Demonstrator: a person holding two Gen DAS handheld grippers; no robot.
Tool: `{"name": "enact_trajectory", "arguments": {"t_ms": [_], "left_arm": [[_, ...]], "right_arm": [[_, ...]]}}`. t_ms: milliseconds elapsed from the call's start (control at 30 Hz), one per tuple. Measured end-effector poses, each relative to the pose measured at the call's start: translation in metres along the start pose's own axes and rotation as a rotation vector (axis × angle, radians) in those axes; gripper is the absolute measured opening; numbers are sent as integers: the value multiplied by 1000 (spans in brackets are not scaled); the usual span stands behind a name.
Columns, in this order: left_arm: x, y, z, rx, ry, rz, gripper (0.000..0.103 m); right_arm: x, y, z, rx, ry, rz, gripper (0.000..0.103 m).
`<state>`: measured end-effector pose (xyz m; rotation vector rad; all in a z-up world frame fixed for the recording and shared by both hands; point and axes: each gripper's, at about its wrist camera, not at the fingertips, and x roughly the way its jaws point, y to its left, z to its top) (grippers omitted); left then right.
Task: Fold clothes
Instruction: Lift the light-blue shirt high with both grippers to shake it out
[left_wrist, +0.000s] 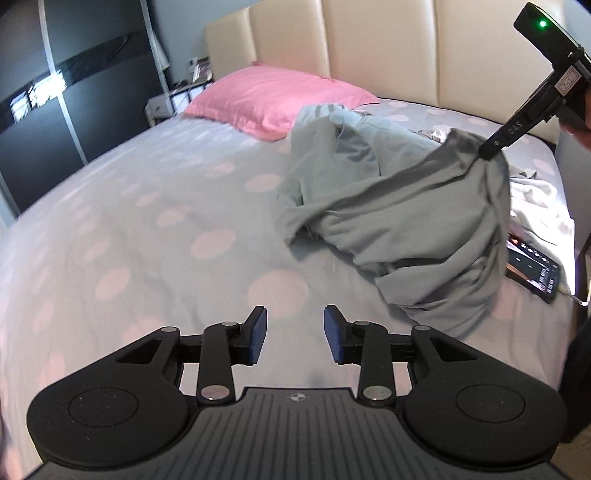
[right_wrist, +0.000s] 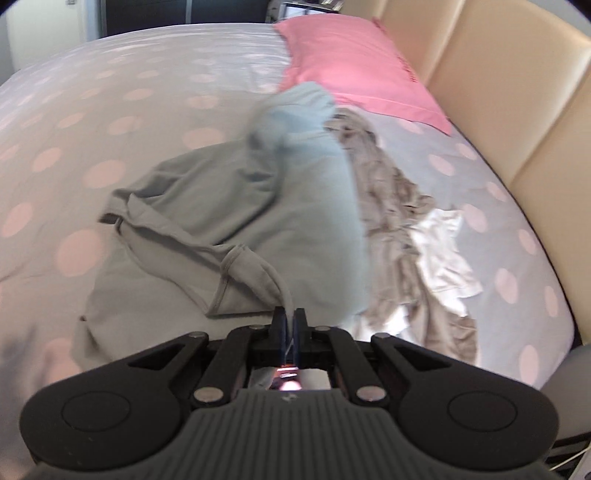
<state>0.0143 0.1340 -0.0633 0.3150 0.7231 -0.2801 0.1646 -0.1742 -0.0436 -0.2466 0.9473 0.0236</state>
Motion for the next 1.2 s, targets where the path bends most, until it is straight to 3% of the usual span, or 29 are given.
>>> {"name": "enact_trajectory", "arguments": {"t_ms": [133, 267, 400, 833, 933, 967, 1000, 1200], "left_arm": [[30, -3, 25, 143, -2, -1, 32], [69, -12, 46, 307, 22, -11, 32], [111, -27, 59, 546, 35, 5, 32], [186, -45, 76, 1010, -65, 52, 32], [191, -51, 79, 1045, -69, 43, 27], [191, -52, 81, 1044, -60, 34, 15], [192, -52, 83, 1039, -47, 29, 10], [177, -46, 92, 920, -40, 70, 3]], "right_arm": [[19, -30, -7, 42, 21, -61, 4], [32, -47, -15, 89, 59, -55, 4], [33, -52, -18, 114, 65, -19, 4], [51, -69, -24, 144, 92, 32, 4], [51, -67, -23, 133, 86, 32, 4], [51, -67, -22, 129, 85, 31, 4], [51, -67, -22, 127, 84, 32, 4], [46, -64, -21, 113, 68, 30, 4]]}}
